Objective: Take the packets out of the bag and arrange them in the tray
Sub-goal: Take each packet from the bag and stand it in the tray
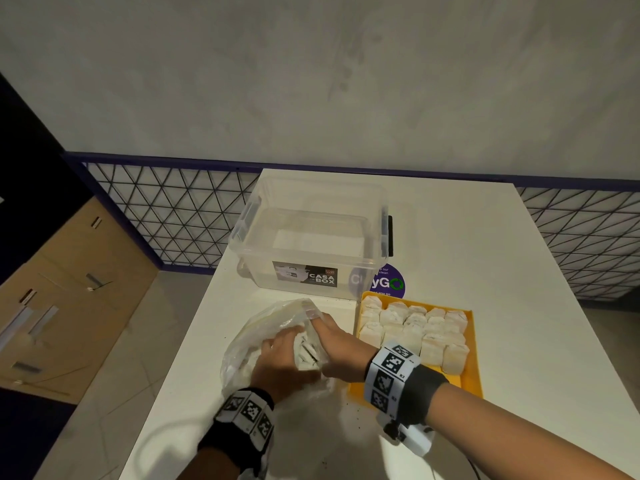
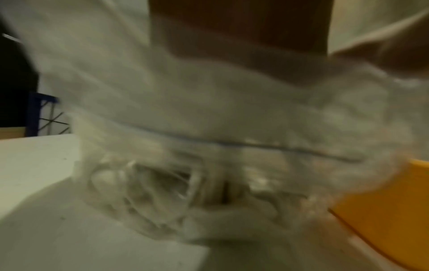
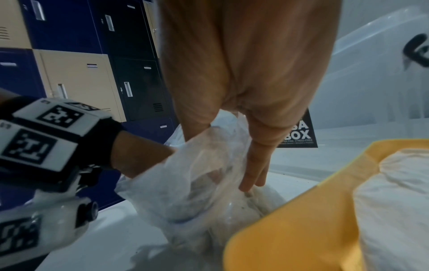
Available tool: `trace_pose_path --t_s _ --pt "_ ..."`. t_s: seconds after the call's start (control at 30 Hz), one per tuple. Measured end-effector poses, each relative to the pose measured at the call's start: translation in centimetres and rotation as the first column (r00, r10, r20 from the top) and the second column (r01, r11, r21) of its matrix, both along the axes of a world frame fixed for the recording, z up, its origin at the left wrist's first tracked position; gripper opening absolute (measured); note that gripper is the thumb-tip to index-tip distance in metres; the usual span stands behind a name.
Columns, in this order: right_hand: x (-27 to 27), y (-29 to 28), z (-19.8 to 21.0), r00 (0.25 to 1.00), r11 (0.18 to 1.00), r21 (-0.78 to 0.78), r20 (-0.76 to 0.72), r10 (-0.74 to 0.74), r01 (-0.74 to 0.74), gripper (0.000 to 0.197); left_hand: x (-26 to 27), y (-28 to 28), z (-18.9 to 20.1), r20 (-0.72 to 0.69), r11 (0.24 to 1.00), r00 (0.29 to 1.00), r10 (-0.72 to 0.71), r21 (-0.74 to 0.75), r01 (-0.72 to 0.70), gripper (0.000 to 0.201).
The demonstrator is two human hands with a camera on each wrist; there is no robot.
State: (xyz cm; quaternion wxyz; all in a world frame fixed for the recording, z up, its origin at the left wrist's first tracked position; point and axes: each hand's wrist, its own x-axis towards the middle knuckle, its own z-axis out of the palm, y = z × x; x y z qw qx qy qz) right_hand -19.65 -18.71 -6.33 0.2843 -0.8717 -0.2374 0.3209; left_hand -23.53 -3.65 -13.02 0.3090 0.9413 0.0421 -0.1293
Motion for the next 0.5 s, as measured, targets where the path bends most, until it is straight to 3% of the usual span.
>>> trace_pose_path --t_s 0.1,0.17,0.23,0.3,0.4,0.5 --pt "-0.1 0.4 -0.7 1.0 1.0 0.006 0.016 0.002 -0.002 0.106 0.1 -0.3 -4.0 -0.152 0.968 0.969 -0.192 0.13 0.213 0.068" --pt "-0.1 0.2 -0.4 1.0 1.0 0.0 0.014 0.006 -0.006 0.105 0.3 -0.2 -4.6 -0.145 0.949 0.964 -0.221 0.196 0.247 0.06" --pt "0.0 -0.2 0.0 1.0 1.0 -0.01 0.02 0.006 -0.006 0.105 0.1 -0.5 -0.5 -0.033 0.986 0.992 -0.122 0.109 0.124 0.06" --pt "0.1 -0.7 0.3 0.999 1.0 -0.011 0.037 0.001 0.0 0.106 0.1 -0.2 1.2 -0.019 0.998 0.999 0.036 -0.057 -0.037 0.054" --pt "0.3 -1.0 0.4 0.999 1.0 -0.03 0.044 0.01 -0.008 0.107 -0.1 0.7 1.5 -0.011 0.952 0.986 0.164 -0.262 -0.161 0.026" --pt "0.4 -1.1 0.6 0.999 0.998 -0.059 0.045 0.02 -0.018 0.105 -0.4 0.9 2.0 -0.024 0.898 0.98 0.196 -0.397 -0.19 0.022"
